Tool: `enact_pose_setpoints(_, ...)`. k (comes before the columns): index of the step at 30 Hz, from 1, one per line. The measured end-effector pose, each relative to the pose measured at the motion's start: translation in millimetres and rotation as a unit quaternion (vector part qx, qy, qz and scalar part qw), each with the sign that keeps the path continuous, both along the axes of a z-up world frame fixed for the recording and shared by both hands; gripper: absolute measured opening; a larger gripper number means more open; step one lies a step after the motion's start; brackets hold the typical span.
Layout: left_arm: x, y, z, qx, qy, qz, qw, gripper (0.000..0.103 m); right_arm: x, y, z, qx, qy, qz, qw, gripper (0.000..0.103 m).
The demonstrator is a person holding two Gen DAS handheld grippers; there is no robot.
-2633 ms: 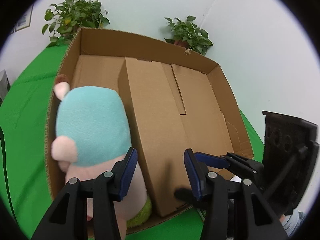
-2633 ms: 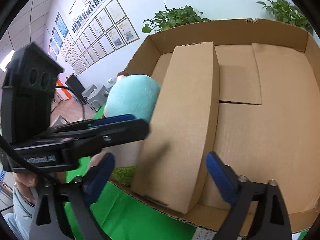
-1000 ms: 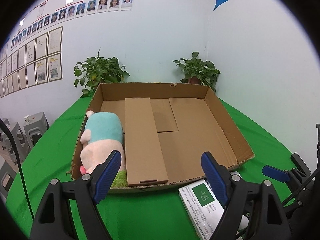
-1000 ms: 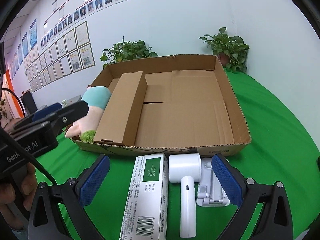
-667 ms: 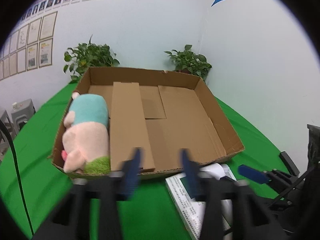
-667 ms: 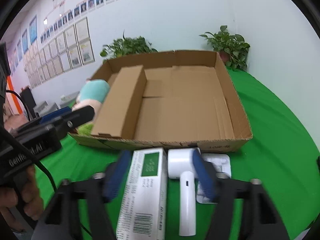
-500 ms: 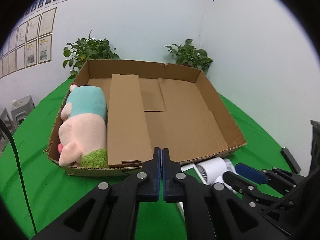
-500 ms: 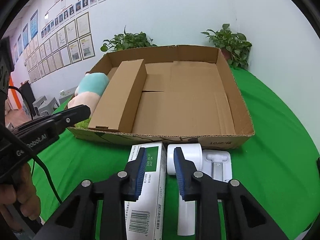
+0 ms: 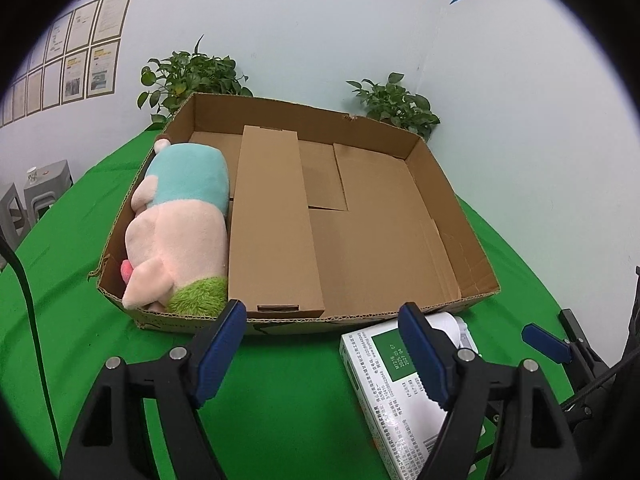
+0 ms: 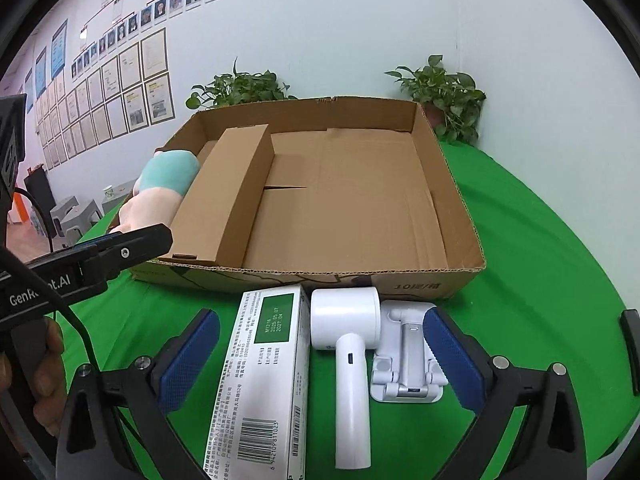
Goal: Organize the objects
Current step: 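Move the left gripper to the white green-labelled medicine box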
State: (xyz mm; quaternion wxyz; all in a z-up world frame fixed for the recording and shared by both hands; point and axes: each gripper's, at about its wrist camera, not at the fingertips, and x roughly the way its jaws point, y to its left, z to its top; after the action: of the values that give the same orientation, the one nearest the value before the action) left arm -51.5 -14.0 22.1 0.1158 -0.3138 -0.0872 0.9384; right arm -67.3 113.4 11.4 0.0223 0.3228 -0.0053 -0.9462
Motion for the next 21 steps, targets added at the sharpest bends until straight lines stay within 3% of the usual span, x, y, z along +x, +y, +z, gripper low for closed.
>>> enact_pose_setpoints(11, -2.9, 7.6, -6.0, -0.009, -0.017, -0.007, 0.9998, 0.078, 18.7, -6.8, 5.1, -0.014, 0.025, 0.029, 0.999, 0.102)
enact_pose_setpoints(16, -3.6, 7.1, -8.9, -0.006, -0.031, -0.024, 0.9992, 0.078, 23.0, -1.7, -3.5, -0.066, 0.001, 0.065, 0.996, 0.102)
enact_pose_setpoints(21, -5.9, 0.6, -18.8, 0.005, -0.056, -0.048, 0.9972, 0.078, 40.3, -2.5, -31.5, -0.104, -0.055, 0.134, 0.984, 0.102)
